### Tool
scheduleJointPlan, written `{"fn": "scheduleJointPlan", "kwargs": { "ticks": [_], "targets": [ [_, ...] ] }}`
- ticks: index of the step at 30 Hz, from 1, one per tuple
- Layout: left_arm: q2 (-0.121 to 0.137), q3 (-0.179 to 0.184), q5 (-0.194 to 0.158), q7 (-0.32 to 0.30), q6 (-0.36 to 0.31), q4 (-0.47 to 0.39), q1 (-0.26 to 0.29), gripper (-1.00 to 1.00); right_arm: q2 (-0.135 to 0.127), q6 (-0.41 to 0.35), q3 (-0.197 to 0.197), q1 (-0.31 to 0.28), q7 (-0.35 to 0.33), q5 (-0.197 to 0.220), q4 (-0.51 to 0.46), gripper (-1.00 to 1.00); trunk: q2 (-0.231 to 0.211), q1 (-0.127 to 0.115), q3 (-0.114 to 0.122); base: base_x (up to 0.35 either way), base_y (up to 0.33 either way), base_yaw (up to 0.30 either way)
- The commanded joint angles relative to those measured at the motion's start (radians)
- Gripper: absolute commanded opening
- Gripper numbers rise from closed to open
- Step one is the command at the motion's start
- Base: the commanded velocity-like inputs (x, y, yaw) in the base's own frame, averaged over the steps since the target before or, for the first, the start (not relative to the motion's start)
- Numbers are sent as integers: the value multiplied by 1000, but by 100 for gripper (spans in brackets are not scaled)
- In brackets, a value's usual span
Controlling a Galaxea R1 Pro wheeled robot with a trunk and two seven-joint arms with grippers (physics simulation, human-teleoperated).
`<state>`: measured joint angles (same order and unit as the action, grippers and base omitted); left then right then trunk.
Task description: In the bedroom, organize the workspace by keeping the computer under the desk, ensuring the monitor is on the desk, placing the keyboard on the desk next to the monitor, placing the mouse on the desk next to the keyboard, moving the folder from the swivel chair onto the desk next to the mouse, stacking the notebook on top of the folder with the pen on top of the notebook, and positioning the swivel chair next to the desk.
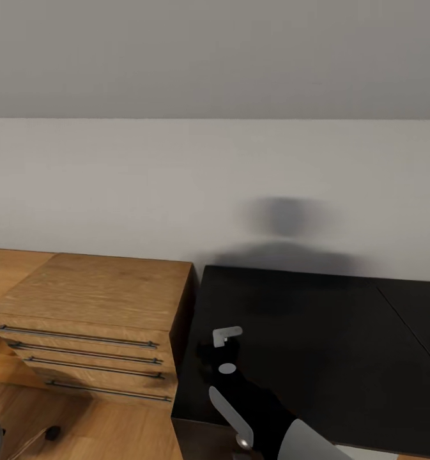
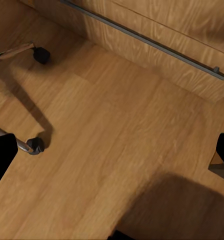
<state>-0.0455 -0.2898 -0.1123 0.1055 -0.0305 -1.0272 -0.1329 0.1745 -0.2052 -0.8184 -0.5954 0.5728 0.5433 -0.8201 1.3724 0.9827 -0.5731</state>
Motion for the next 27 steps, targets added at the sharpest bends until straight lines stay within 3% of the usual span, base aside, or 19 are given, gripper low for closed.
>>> {"fn": "scheduleJointPlan", "kwargs": {
  "ticks": [1, 16, 27],
  "targets": [
    [0, 0, -10, 2, -3, -3, -1, 100, 0, -6, -2, -1, 7, 4, 3, 100, 1, 0, -1, 19, 14, 0],
    [-1, 0, -10, 3, -3, -4, -1, 100, 0, -15, 8, -1, 7, 7, 19, 100, 1, 0, -1, 3, 2, 0],
    [-1, 0, -10, 3, -3, -4, -1, 100, 0, -37, 55, -1, 7, 7, 19, 100, 1, 0, -1, 0, 0, 0]
  ]
}}
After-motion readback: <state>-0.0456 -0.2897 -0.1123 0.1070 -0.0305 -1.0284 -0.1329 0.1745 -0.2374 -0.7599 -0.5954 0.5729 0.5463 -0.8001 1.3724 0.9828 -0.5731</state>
